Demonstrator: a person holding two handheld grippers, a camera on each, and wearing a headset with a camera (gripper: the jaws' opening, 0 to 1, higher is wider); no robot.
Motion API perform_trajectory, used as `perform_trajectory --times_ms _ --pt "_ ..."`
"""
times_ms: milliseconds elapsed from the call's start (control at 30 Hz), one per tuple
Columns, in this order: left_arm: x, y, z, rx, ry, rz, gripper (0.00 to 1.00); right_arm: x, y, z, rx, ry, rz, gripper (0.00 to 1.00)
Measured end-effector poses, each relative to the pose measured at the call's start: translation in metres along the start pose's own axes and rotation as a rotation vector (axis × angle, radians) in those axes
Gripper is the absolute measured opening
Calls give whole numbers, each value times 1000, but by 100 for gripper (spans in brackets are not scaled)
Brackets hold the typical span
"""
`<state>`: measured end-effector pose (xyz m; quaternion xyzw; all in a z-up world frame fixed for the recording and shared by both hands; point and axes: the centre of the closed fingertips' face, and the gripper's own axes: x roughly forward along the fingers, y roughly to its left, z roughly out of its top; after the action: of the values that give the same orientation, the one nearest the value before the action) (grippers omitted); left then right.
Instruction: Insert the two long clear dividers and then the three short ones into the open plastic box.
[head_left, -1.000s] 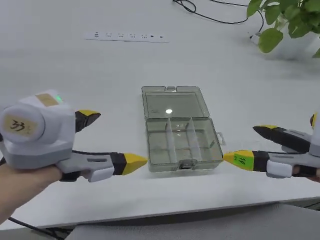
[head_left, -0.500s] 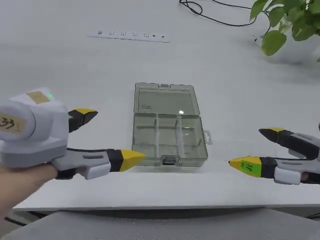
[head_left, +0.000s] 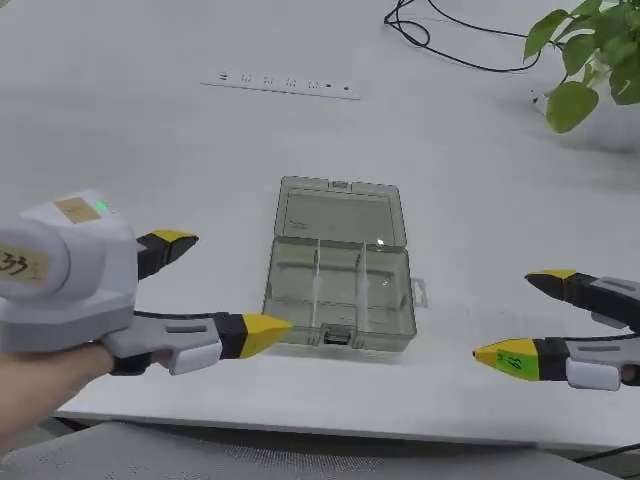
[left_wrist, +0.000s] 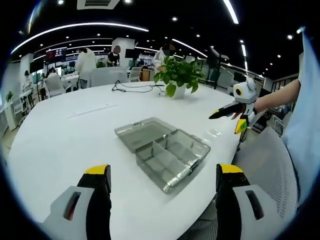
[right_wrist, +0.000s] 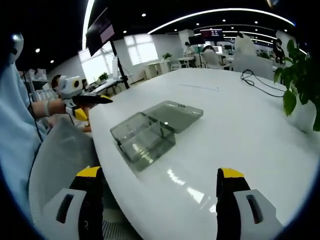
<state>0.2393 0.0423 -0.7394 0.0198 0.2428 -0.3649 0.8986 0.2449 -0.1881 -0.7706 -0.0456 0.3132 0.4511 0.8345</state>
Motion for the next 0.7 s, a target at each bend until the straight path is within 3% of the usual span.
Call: perform_trajectory --times_ms 267,367,500,700 --pt "0 -3 -1 2 9 -2 88 9 3 -16 -161 173 82 88" --pt "0 -5 -1 4 13 -4 88 12 -2 -22 -218 228 89 85" --pt "0 -5 -2 4 18 -7 88 17 -2 -21 -244 248 114 83" --pt "-1 -5 -1 -3 14 -1 88 24 -8 -26 -309 319 138 77"
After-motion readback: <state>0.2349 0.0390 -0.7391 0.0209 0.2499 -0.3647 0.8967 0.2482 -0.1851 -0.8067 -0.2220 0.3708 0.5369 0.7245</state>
